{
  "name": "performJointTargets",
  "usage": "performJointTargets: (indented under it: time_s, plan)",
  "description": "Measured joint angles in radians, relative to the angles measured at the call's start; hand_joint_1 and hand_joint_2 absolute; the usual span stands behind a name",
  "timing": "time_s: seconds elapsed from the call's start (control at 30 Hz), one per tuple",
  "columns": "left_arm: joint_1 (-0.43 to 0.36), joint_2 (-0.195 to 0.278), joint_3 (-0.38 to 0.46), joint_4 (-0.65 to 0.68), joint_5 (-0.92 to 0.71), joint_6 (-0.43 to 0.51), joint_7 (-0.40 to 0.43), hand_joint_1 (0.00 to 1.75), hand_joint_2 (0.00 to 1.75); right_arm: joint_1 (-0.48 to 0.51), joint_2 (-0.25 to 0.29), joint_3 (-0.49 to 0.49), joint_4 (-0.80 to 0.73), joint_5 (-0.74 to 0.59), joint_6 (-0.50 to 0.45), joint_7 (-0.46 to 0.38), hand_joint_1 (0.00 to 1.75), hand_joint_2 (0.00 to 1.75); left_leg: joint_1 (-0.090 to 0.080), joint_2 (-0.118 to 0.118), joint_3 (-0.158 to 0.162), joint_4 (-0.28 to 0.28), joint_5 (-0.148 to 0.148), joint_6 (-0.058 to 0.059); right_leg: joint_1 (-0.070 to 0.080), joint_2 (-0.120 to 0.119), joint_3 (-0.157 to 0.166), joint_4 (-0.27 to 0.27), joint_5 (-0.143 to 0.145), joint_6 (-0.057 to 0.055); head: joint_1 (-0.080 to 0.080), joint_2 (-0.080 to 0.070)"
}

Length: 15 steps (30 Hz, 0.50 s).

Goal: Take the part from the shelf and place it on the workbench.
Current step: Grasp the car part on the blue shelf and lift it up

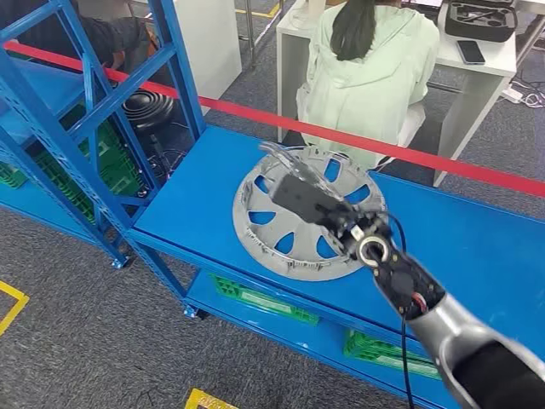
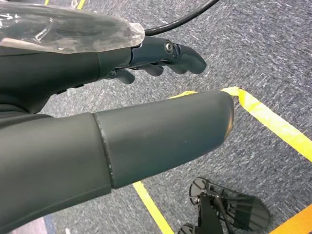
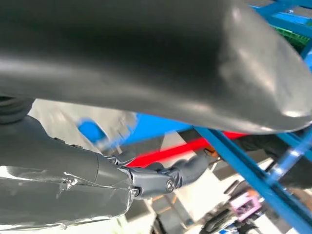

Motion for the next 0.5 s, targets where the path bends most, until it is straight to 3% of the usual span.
performJointTargets:
  time_s: [0.07, 0.27, 0.5]
  plan:
    - [0.0, 0.0, 0.0, 0.0, 0.004, 0.0, -0.001, 0.0, 0.0, -0.067, -0.003, 0.02, 0.002, -0.022, 0.022, 0.023, 0.0, 0.0, 0.0, 0.001, 0.0, 0.0, 0.0, 0.0, 0.0, 0.001, 0.0, 0.0, 0.0, 0.0, 0.0, 0.0]
    - [-0.003, -0.002, 0.0, 0.0, 0.026, -0.002, -0.008, 0.0, 0.0, -0.386, -0.006, 0.167, 0.043, -0.165, 0.138, 0.119, 0.0, 0.0, 0.001, -0.002, -0.001, 0.0, 0.002, -0.001, 0.001, -0.002, 0.001, 0.0, 0.0, 0.0, -0.001, 0.0]
    - [-0.002, -0.002, 0.01, 0.0, 0.046, -0.006, -0.021, 0.0, 0.0, -0.52, 0.008, 0.331, 0.122, -0.216, 0.192, 0.148, 0.0, 0.0, 0.001, -0.004, -0.001, -0.001, 0.002, -0.001, 0.001, -0.005, 0.002, -0.001, 0.0, 0.0, -0.001, 0.0]
